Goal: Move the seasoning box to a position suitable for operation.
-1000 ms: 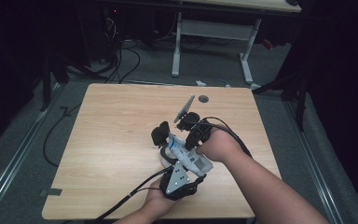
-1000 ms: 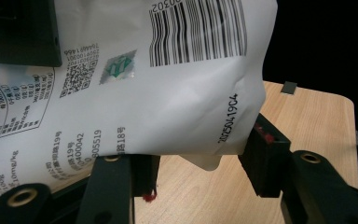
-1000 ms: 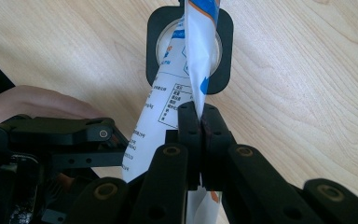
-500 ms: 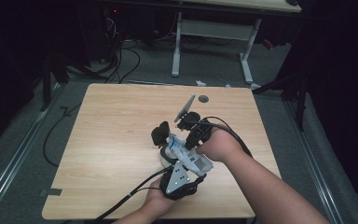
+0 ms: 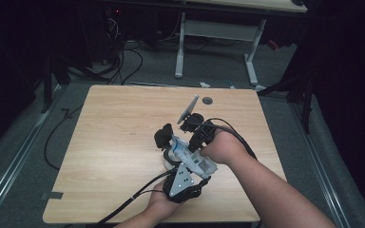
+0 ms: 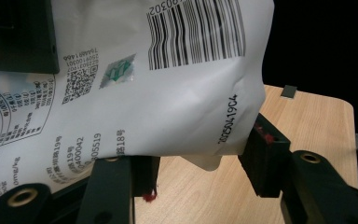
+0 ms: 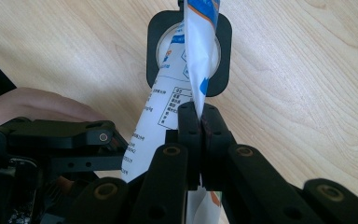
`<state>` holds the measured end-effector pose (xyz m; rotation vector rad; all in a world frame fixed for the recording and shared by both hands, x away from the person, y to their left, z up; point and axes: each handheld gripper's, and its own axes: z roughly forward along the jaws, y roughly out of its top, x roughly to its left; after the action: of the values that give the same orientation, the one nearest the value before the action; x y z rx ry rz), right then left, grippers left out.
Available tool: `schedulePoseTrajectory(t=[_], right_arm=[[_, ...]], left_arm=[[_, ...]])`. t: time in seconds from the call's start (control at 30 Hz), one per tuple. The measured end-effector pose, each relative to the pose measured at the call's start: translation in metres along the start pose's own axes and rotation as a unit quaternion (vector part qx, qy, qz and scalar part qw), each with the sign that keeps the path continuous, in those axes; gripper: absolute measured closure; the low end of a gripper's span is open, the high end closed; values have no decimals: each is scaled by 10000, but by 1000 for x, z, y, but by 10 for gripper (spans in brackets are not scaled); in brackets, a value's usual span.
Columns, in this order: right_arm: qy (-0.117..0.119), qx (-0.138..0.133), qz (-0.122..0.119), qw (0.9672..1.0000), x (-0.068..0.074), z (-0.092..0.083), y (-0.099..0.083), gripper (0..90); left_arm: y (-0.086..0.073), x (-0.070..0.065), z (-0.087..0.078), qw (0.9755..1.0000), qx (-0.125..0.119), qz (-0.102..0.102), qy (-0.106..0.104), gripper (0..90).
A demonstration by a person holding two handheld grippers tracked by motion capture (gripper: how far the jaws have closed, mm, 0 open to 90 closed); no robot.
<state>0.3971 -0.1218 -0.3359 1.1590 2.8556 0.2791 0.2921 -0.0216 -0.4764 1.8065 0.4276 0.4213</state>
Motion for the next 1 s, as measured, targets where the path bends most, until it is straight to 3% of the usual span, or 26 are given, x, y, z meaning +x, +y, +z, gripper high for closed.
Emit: schedulePoseTrajectory(t=[0.47, 0.8, 0.83, 1.0], right_arm=[[-12, -47, -81, 10000, 0, -1, 1, 890], [-15, 0, 50, 10000, 2, -2, 2, 891], [-18, -27, -91, 10000, 0, -1, 3, 890], [-9, -35, -72, 10000, 0, -1, 3, 890]], left_arm=[[1, 1, 0, 10000, -36, -11, 19, 527], [2, 2, 0, 10000, -53, -40, 16, 527], [2, 1, 0, 10000, -57, -35, 17, 528], [1, 2, 0, 10000, -57, -34, 16, 528]])
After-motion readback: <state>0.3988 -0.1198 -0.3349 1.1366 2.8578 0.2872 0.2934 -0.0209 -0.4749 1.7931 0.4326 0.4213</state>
